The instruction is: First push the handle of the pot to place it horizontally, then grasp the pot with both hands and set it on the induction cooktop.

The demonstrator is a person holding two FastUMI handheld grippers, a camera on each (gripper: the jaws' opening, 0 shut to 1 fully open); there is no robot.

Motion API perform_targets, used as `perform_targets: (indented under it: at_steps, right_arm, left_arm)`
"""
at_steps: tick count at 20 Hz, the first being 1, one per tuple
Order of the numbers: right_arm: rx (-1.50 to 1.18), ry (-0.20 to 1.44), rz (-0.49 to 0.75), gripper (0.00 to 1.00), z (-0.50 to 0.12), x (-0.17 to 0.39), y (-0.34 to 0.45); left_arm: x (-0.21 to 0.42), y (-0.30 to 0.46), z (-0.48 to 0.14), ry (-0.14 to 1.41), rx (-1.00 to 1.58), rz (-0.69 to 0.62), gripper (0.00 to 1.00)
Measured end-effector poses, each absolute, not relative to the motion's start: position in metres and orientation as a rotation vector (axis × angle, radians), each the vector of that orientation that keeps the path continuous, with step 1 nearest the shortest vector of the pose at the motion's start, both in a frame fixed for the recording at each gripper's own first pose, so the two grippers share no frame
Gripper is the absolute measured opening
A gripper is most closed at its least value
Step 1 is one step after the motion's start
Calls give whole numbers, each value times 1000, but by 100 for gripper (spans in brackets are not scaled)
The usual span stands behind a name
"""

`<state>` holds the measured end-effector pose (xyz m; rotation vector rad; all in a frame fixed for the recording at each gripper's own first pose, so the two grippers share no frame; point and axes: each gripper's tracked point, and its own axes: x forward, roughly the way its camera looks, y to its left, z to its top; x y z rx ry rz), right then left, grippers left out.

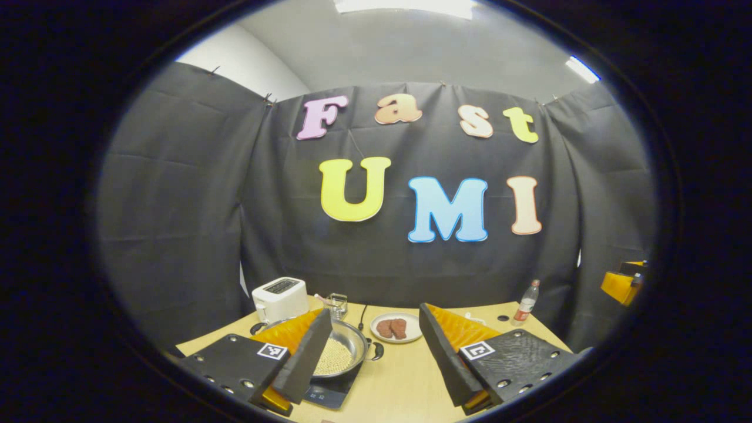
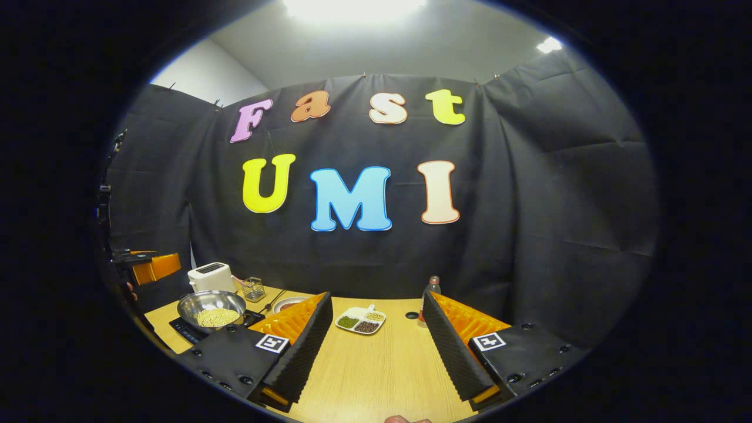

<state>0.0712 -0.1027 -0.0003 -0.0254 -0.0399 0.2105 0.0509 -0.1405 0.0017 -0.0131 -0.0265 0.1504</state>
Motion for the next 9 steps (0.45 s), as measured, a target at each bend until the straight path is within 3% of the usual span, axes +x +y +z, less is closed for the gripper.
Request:
perform_targets:
  at_steps: [9]
  right_arm:
    - [13,-26,77,98,-26,27,-123]
  left_arm:
    - [-1,-137,0,-48,23,136,89]
